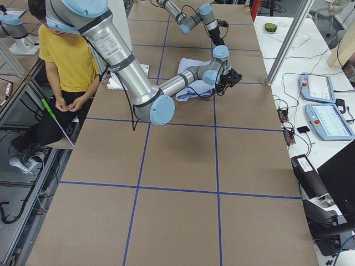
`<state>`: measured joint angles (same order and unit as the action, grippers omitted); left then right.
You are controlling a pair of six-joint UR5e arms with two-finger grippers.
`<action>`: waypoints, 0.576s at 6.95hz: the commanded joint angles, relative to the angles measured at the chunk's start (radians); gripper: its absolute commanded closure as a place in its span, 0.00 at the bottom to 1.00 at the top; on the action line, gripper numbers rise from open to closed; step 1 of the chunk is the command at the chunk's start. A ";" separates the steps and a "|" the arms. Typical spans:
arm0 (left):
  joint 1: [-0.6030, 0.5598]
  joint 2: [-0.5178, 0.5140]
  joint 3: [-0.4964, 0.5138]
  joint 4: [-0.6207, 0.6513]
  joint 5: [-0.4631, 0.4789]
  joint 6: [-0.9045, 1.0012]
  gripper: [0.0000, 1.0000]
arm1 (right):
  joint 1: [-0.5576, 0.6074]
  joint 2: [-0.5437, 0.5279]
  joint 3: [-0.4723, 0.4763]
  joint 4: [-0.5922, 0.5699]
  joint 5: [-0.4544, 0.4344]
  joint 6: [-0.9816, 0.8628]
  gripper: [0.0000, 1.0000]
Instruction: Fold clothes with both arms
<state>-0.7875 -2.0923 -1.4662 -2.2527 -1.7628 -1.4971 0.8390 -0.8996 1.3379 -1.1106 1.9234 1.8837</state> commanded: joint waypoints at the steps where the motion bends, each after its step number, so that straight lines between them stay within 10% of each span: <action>1: -0.077 0.152 -0.145 0.001 -0.152 0.307 0.20 | 0.104 -0.144 0.085 -0.005 0.087 -0.351 0.00; 4: -0.299 0.339 -0.203 0.002 -0.343 0.842 0.01 | 0.361 -0.318 0.084 -0.026 0.340 -0.917 0.00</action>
<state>-0.9942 -1.8114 -1.6652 -2.2526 -2.0357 -0.8585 1.0955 -1.1431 1.4233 -1.1236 2.1618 1.2001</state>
